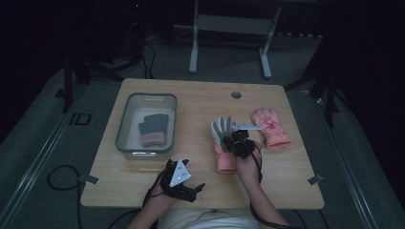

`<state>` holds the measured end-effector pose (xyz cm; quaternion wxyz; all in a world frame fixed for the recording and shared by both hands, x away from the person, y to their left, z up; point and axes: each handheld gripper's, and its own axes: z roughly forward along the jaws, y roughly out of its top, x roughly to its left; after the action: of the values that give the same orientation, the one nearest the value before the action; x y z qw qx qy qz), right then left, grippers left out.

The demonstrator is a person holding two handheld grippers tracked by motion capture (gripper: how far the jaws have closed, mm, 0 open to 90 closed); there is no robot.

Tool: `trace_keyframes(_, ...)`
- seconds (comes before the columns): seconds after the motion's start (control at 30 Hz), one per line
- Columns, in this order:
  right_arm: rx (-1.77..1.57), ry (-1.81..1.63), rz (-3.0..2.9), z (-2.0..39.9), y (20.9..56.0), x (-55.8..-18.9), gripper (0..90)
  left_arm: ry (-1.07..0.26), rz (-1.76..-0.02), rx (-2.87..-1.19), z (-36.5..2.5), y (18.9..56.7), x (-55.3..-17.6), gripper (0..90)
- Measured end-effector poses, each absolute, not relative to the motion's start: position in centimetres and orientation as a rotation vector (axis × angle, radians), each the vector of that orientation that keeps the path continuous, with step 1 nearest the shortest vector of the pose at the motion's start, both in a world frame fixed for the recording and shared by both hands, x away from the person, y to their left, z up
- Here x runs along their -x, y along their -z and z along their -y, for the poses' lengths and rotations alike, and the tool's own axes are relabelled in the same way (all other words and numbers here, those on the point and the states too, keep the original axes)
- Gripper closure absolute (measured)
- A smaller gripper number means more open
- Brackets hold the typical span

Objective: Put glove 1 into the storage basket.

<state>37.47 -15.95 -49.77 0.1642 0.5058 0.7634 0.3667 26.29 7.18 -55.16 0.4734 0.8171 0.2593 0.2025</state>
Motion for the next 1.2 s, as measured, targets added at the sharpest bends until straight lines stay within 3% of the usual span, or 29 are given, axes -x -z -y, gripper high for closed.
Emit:
trace_keyframes(0.5, -1.453, -0.967, -2.278, 13.6, 53.2, -40.2, 87.0, -0.473, -0.625, -2.005, -7.2, 55.2, -26.2, 2.4)
trace_keyframes(0.63, -1.439, -0.979, -2.306, 13.7, 52.8, -40.5, 80.5, -0.466, -0.625, -2.005, -7.1, 55.3, -26.2, 2.5)
trace_keyframes(0.7, -1.409, -1.002, -2.298, 13.9, 51.9, -40.3, 73.1, -0.466, -0.625, -2.004, -7.1, 55.3, -26.2, 2.5)
trace_keyframes(0.8, -1.380, -1.027, -2.280, 14.4, 50.7, -40.1, 70.2, -0.463, -0.624, -2.003, -7.1, 55.3, -26.3, 2.5)
trace_keyframes(0.97, -1.287, -1.077, -2.207, 18.5, 47.1, -40.4, 68.1, -0.454, -0.614, -1.997, -7.1, 55.3, -26.2, 2.5)
trace_keyframes(1.2, -1.242, -1.009, -2.160, 24.1, 46.1, -42.2, 64.1, -0.447, -0.610, -2.001, -7.0, 55.4, -26.3, 2.5)
